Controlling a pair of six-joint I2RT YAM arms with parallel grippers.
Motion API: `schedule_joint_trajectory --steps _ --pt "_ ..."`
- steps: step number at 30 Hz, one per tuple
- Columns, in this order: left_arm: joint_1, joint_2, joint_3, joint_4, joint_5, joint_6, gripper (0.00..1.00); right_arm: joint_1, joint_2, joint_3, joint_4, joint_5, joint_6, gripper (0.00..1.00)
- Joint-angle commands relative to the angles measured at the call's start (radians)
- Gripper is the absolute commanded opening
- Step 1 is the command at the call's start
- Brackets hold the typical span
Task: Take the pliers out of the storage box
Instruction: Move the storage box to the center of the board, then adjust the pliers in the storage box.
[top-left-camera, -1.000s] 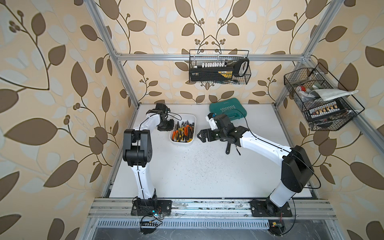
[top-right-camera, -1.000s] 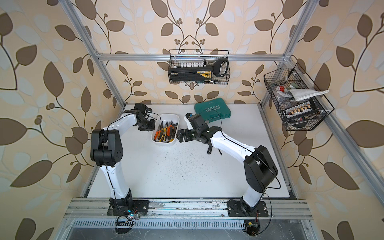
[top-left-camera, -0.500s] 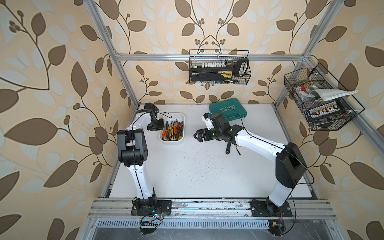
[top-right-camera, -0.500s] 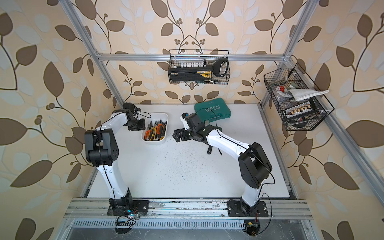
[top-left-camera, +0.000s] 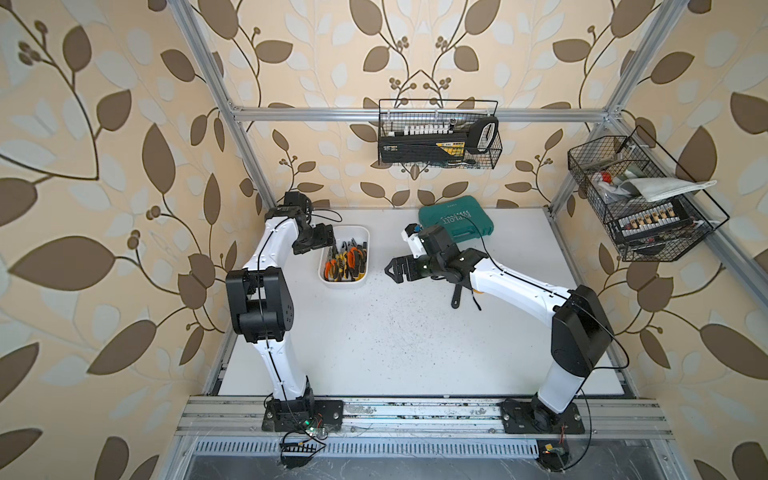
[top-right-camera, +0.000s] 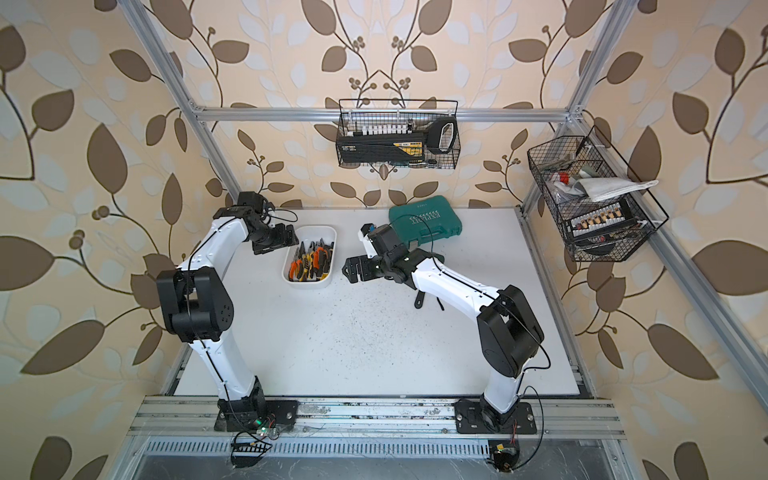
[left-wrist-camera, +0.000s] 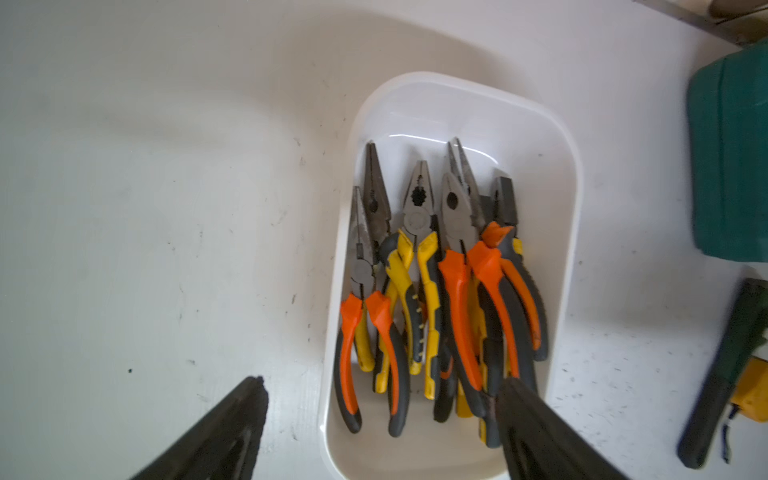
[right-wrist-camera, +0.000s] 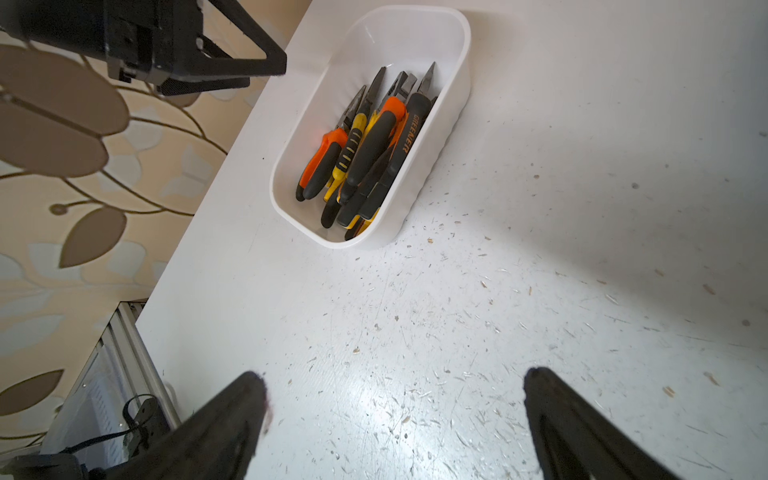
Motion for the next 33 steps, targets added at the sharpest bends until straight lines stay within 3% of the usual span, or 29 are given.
schedule_joint_trajectory --steps 1,15,33 --pt "-0.020 -0.019 0.043 -0.068 0.109 -0.097 0.86 0.006 0.026 0.039 -0.005 -0.013 0.025 0.99" --pt "-0.073 0.144 0.113 -0.084 0.267 -0.216 0.64 0.006 0.043 0.057 -0.019 -0.034 0.052 1.00" --pt "-0.086 0.296 0.173 -0.065 0.346 -0.263 0.45 0.006 0.077 0.098 -0.051 -0.040 0.043 1.00"
